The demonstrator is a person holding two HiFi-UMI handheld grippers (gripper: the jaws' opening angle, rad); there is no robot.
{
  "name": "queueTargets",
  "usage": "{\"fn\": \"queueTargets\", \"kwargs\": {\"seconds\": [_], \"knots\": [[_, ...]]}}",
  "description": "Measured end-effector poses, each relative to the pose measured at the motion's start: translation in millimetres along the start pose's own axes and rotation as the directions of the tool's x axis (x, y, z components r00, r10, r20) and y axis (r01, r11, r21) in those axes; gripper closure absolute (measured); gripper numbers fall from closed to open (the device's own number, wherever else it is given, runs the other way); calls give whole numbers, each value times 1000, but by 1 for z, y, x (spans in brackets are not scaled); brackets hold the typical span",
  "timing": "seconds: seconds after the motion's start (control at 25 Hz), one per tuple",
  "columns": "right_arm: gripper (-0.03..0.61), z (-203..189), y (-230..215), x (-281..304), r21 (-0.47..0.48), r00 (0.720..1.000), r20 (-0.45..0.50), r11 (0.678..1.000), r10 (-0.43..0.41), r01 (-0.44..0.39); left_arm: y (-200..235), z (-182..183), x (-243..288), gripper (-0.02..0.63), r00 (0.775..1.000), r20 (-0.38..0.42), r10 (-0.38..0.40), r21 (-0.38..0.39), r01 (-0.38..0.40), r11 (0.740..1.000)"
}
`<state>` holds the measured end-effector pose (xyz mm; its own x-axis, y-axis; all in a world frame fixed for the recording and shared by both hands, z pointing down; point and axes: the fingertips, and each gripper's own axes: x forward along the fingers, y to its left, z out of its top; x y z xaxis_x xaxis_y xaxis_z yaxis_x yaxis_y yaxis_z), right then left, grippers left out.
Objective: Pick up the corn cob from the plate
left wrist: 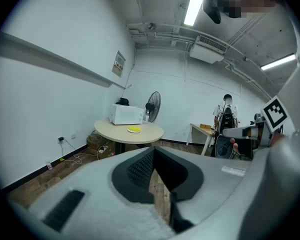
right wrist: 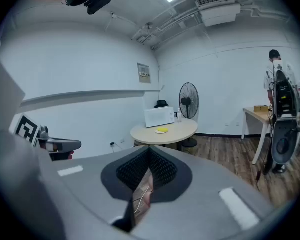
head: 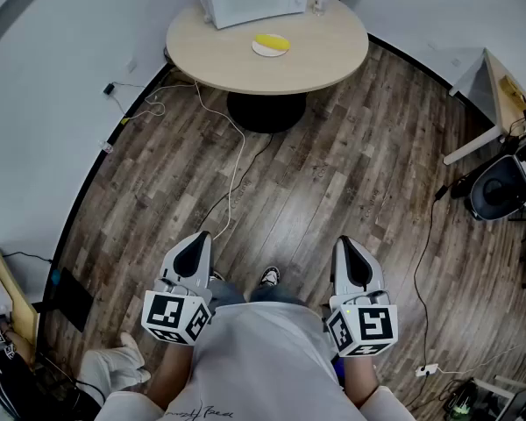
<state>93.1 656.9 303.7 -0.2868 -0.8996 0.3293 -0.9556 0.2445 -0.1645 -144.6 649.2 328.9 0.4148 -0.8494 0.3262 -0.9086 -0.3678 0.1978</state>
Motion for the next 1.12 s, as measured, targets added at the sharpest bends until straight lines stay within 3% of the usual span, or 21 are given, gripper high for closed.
{"fn": "queueTargets", "kwargs": {"seconds": [0.52,0.72,1.12], "knots": [[569,-9,-25,-7,41,1000,12,999,-9,9,-25,-2,10,611,1000,-5,-12,14,12,1000],[568,-3,-28,-6,151,995,79,985,67,-79,-31,-6,19,611,1000,-27,-13,22,14,1000],[568,1,-52,16,117,999,40,992,36,-40,-49,0,68,612,994,-58,-94,57,98,994]]}}
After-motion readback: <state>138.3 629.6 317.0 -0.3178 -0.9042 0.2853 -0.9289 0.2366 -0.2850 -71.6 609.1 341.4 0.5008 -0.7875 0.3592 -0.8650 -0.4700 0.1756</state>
